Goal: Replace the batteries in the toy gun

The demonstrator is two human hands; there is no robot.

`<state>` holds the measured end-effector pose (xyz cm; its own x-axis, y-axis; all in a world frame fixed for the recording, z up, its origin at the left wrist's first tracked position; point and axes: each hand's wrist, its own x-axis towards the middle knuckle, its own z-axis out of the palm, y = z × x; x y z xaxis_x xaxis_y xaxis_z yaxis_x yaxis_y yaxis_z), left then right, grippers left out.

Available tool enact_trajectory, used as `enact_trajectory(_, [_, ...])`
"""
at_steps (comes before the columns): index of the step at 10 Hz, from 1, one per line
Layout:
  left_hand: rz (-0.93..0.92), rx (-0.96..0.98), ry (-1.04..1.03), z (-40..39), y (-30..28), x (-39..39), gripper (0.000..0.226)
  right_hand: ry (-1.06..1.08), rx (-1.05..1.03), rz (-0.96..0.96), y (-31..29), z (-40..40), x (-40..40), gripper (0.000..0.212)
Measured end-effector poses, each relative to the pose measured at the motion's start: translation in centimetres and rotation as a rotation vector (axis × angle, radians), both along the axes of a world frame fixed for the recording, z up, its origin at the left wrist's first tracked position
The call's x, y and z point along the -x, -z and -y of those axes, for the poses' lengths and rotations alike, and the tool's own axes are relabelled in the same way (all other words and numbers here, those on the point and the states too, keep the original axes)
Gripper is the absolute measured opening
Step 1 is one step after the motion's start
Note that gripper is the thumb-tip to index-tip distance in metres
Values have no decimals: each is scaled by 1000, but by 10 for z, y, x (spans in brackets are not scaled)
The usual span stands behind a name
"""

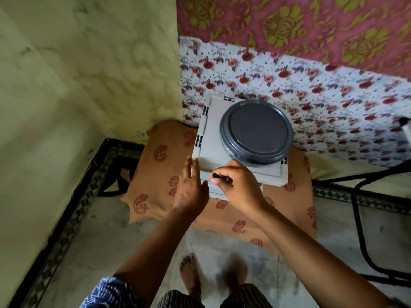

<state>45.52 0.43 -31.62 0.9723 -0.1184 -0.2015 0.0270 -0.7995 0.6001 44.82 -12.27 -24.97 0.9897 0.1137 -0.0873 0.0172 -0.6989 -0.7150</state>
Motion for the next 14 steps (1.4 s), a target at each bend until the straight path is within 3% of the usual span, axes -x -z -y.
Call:
enact_trajectory(2, [-62,-238,175,-10,1,1,75,-282,178,222,-12,-16,-44,16])
enact_trajectory(3, [-54,-291,215,-14,2,-1,76,-341,587,253,-12,-21,-61,28])
enact_trajectory(4, [-58,-329,252,-15,1,-2,77,-359,909,110,-12,-37,-70,32])
enact_trajectory(5, [-73,-354,281,-17,-1,-2,77,-327,993,67,-5,-49,-75,33])
enact_trajectory(10, [-131,-326,317,-23,-2,-7,78,-189,981,-114,-1,-66,-89,28])
enact_trajectory(13, [-172,-208,243,-26,-11,-15,79,-77,803,-145,-17,-57,-78,34])
enact_trajectory(14, [-155,-203,226,-27,-19,-5,77,31,702,-100,-22,-43,-48,26])
